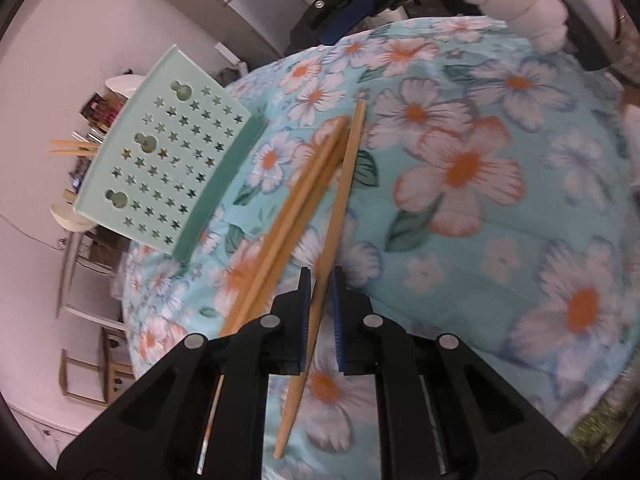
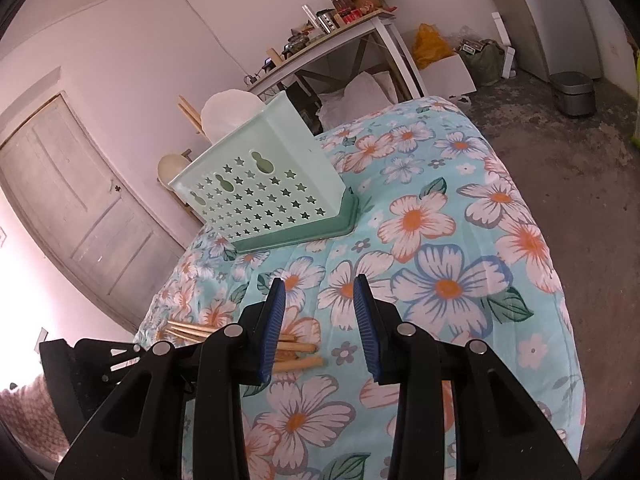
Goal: Organize utensils
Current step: 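Move the left tool to the chopsticks on the bedspread and grasp one, then lift the grasped chopstick off the bedspread with the left tool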
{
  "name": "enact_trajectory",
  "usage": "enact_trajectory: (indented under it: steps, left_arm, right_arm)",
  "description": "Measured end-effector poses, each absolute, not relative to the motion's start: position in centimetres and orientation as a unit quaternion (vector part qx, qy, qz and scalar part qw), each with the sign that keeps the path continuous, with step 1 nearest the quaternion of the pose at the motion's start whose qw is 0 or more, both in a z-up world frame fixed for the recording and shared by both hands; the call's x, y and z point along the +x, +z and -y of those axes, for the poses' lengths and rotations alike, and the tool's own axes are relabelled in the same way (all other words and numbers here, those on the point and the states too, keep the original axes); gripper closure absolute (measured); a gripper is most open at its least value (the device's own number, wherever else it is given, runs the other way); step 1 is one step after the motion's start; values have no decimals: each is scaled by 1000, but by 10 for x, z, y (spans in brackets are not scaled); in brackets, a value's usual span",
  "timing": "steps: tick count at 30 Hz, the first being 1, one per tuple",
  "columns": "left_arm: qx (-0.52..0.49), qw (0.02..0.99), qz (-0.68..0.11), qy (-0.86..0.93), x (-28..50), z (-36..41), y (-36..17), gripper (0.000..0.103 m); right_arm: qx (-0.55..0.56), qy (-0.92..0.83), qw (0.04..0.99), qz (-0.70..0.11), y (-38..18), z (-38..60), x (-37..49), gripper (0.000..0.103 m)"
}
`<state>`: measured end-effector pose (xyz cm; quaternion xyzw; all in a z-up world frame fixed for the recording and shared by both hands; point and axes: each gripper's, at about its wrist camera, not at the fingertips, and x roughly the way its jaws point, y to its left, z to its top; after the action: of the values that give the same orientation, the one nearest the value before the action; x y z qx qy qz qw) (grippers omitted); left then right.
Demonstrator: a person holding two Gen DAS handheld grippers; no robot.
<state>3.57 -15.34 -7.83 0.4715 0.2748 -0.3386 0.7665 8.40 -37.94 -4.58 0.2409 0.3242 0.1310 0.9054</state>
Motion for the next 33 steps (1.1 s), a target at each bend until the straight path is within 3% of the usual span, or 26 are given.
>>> enact_trajectory:
  steps: [4,8,12,24,33]
  left_arm:
    - [441,766,-303,-358,34,150,-71,92]
    - [372,778,-343,-373,50,148,-62,82]
    - [327,778,-361,-396,58,155,-56,79]
    - [258,773,-411,-409,96,198,-66,80]
    - [246,772,-432,-397,106,216,-72,88]
  right_arm:
    - [242,131,905,-324,-46,379,84,68]
    - [241,131,906,-324,-45,379,83,68]
    - [242,127,906,-324,-45,380,82,68]
    - [245,126,904,-326,-46,382,83,68]
    - [250,125,903,-327,-49,385,82,68]
